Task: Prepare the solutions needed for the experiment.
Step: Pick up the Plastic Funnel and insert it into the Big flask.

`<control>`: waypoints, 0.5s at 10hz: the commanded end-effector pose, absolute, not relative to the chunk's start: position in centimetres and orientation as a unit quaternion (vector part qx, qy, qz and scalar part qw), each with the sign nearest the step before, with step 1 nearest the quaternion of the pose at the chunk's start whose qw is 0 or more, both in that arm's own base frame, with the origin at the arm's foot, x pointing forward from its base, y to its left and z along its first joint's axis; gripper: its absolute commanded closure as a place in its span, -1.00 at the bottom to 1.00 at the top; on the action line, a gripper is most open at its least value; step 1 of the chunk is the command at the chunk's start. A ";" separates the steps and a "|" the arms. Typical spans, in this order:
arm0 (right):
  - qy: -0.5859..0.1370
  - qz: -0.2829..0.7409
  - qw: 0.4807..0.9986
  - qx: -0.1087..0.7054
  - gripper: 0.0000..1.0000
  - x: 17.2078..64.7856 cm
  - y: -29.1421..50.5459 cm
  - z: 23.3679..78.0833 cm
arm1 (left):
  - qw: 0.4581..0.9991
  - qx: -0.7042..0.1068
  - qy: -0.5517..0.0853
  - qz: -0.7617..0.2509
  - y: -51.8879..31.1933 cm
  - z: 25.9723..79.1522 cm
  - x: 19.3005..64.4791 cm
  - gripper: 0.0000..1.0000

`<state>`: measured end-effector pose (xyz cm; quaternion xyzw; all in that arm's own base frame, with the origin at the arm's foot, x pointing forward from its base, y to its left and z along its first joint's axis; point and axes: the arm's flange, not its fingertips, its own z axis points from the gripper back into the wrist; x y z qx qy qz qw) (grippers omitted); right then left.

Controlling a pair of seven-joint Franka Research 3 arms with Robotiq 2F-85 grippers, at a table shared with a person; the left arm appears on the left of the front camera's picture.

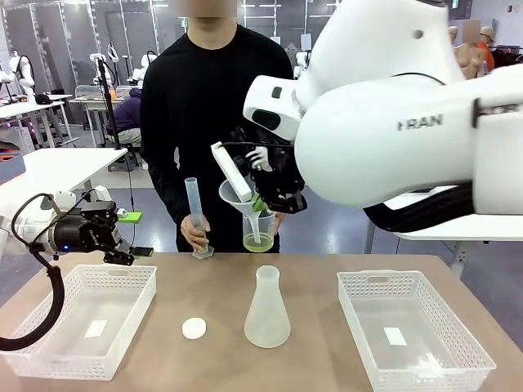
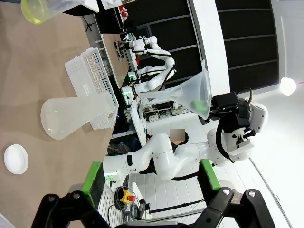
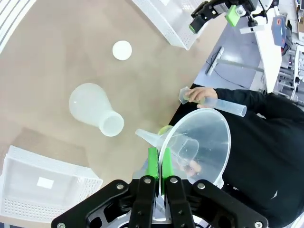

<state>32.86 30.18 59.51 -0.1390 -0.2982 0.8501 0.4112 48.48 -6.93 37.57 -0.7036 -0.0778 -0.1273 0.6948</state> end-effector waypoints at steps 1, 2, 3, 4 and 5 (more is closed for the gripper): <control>-0.298 0.862 0.388 -0.133 0.93 31.8 28.8 59.3 | 0.689 -0.708 -0.085 -0.127 -7.1 37.8 48.5 -1.00; -0.295 0.866 0.382 -0.127 0.93 31.8 28.5 59.4 | 0.689 -0.708 -0.085 -0.127 -7.1 37.8 48.5 -1.00; -0.298 0.853 0.404 -0.141 0.93 32.2 29.8 59.5 | 0.689 -0.708 -0.085 -0.127 -7.1 37.8 48.5 -1.00; -0.298 0.853 0.404 -0.141 0.93 32.2 29.8 59.5 | 0.689 -0.708 -0.085 -0.127 -7.1 37.8 48.5 -1.00; -0.298 0.853 0.404 -0.141 0.93 32.2 29.8 59.5 | 0.689 -0.708 -0.085 -0.127 -7.1 37.8 48.5 -1.00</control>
